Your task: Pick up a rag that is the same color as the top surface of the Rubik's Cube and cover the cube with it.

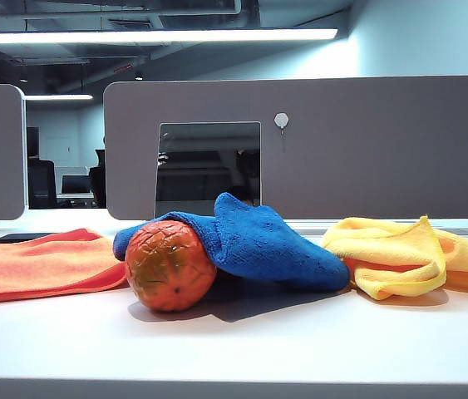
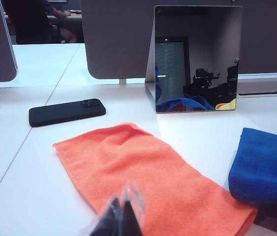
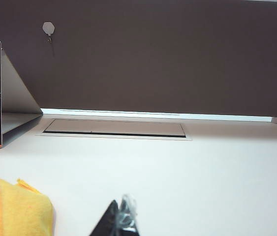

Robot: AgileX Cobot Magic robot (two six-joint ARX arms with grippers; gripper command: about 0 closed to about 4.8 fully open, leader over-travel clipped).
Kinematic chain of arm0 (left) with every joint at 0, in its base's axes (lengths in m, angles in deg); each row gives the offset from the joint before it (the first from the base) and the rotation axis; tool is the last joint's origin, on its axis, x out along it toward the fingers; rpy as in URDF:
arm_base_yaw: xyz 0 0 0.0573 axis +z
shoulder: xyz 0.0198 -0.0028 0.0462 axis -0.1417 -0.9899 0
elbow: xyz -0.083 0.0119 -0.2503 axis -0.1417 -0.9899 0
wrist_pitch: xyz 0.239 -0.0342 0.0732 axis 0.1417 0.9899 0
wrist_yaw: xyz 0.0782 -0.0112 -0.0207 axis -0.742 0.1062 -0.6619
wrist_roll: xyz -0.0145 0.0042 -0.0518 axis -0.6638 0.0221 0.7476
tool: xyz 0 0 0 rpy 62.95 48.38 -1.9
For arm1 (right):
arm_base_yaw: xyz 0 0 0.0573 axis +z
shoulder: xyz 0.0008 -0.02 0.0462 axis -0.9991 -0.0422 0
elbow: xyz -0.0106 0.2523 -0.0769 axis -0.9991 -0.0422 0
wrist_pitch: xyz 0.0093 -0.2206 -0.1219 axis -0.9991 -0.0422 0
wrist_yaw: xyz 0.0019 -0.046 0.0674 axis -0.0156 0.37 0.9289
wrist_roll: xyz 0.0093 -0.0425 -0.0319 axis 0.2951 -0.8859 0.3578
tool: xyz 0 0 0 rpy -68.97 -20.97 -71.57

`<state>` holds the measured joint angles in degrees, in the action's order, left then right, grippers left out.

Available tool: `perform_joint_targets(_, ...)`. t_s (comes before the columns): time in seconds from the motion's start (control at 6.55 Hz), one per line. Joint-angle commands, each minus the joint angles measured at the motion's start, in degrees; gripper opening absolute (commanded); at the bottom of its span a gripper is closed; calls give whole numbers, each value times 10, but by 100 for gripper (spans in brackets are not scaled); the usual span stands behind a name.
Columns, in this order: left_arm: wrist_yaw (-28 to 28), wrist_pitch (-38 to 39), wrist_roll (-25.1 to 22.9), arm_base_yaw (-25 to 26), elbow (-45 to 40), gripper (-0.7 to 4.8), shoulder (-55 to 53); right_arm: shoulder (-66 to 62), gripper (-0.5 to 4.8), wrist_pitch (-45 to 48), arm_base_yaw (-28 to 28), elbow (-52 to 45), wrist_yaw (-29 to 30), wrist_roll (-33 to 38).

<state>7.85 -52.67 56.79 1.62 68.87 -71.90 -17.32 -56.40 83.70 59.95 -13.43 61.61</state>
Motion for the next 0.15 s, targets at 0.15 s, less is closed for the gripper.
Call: perform_joint_targets(0.15, 2, -3, 0, 0, 1, -6, 0, 0, -5, 8, 1, -1, -1, 2)
